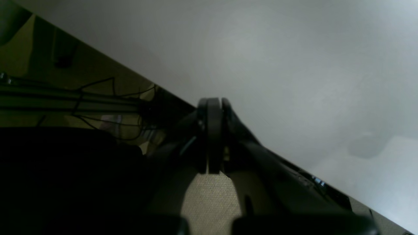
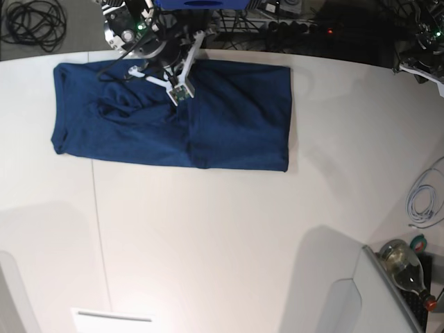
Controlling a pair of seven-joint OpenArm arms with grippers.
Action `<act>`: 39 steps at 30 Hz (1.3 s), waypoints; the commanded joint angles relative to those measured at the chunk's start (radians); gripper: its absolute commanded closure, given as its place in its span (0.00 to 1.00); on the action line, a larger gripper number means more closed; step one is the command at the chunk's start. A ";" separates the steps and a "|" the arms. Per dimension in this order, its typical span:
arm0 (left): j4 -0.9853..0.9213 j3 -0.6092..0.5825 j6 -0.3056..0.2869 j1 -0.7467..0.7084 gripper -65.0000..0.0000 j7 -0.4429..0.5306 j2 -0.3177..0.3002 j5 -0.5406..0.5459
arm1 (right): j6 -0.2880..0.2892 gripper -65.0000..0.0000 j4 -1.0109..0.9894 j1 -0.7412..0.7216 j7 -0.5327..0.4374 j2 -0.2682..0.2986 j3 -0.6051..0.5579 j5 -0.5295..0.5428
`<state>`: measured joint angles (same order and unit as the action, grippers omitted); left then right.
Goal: Layout the t-shirt on the table in an organized manner, then fold the t-shirt properly
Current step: 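Release the shirt with the right gripper and withdraw both grippers, then grasp both ends of the folded shirt with the left and right grippers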
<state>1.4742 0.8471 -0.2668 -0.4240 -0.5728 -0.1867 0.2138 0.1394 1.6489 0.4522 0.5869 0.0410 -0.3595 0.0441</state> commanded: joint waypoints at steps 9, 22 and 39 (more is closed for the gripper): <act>0.015 0.005 0.001 -0.003 1.00 0.015 -0.018 0.005 | 0.004 0.99 0.057 0.043 -0.014 -0.002 -0.002 0.004; 0.015 0.005 -0.001 -0.003 1.00 0.015 -0.020 0.005 | 0.004 0.62 0.182 0.090 0.035 0.000 0.063 0.004; 0.013 -0.315 -0.082 0.078 1.00 0.113 -0.020 -0.006 | 0.428 0.12 -0.209 -0.204 0.318 0.175 1.118 0.785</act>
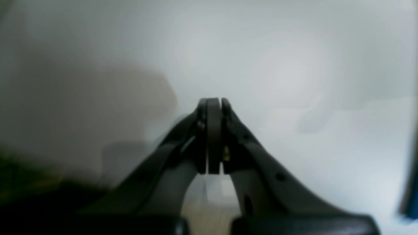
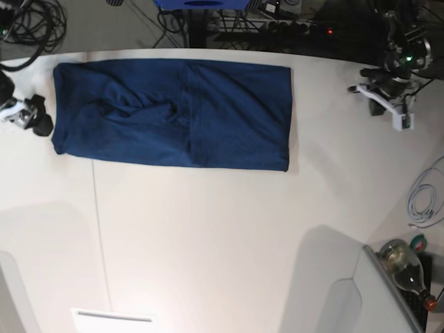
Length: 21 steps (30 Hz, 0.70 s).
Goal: Layout the t-shirt on the table in an organized manner, then fold the t-shirt properly
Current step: 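Grasp both ends of the folded shirt with the left and right grippers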
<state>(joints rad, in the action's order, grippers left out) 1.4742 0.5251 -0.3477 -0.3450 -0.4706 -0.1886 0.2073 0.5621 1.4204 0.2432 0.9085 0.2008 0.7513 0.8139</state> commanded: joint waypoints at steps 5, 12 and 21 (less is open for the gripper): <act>-0.076 -0.187 -0.001 0.031 1.00 0.194 -0.053 0.001 | 0.103 0.12 -0.145 -0.032 0.044 0.073 0.014 0.014; -0.295 -0.294 0.000 0.093 1.00 0.347 -0.078 0.001 | 0.136 0.12 -0.284 -0.072 0.036 0.110 -0.115 0.015; -0.344 -0.494 -0.001 0.099 1.00 0.505 -0.093 0.002 | 0.136 0.12 -0.287 -0.078 0.082 0.104 -0.260 0.023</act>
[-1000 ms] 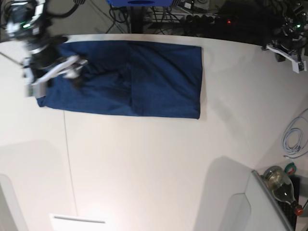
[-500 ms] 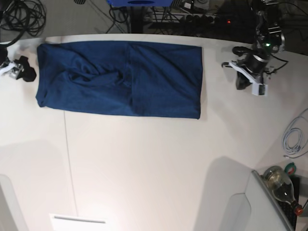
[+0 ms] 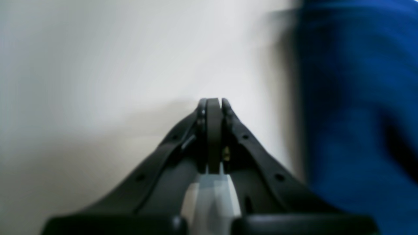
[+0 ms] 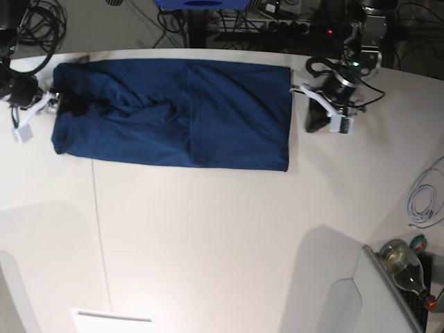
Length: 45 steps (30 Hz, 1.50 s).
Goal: Layout the t-shirt on the table in an organized manner, then fold the t-shirt properly
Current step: 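Grasp both ends of the folded shirt with the left and right grippers, then fold the shirt ends toward each other with both grippers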
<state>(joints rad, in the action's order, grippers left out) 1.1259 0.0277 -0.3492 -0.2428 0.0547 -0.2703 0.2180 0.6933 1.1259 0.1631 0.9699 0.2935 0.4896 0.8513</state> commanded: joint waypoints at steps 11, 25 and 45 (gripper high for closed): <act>0.003 -0.079 0.005 0.056 1.00 -0.028 0.036 -0.009 | 0.005 0.12 0.009 0.002 0.033 -0.035 -0.121 -0.014; 0.003 -0.150 0.005 0.078 1.00 -0.029 0.058 -0.010 | 0.005 0.36 0.003 -0.023 0.024 -0.035 -0.147 -0.020; 0.004 -0.236 0.005 0.109 1.00 -0.029 0.064 -0.010 | -0.048 0.95 0.305 -0.078 0.172 -0.099 -0.147 -0.020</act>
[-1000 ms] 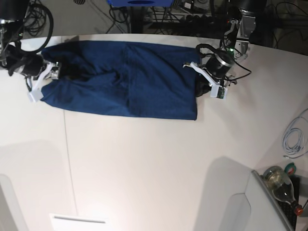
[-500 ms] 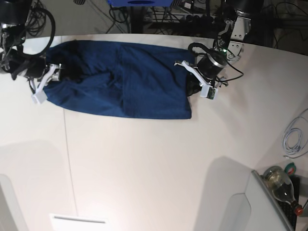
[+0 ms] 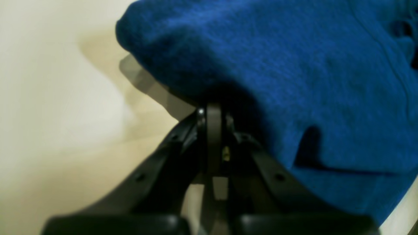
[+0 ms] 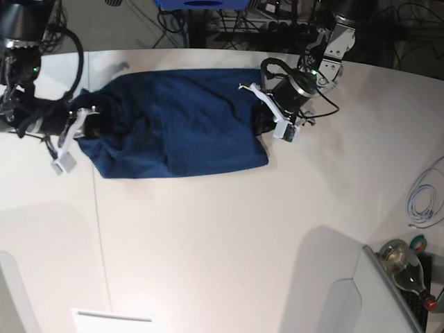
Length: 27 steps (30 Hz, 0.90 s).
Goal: Layout the t-shirt on the table in an organized manner, then fold the t-shirt properly
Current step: 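Fold the shirt ends toward each other with both grippers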
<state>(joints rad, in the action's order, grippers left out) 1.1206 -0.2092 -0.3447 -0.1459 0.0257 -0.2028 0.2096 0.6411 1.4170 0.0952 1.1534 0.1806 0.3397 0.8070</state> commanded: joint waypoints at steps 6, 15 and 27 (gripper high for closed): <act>0.009 0.001 0.000 0.024 1.00 -0.004 0.007 -0.002 | -0.059 0.95 0.126 -0.004 0.044 -0.057 0.000 0.022; 0.011 -0.049 0.000 0.045 1.00 -0.043 0.016 -0.002 | -0.062 0.95 0.163 -0.013 0.098 -0.137 -0.003 0.022; 0.013 -0.057 0.000 0.045 1.00 -0.043 0.016 0.000 | -0.195 0.95 0.161 -0.008 -0.014 -0.151 -0.232 0.032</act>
<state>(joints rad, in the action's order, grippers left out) 1.1217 -0.2665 -0.3412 -0.1059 -0.0261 -0.1841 0.2092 0.4435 1.5616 0.0982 1.1542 0.0296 0.1074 0.8093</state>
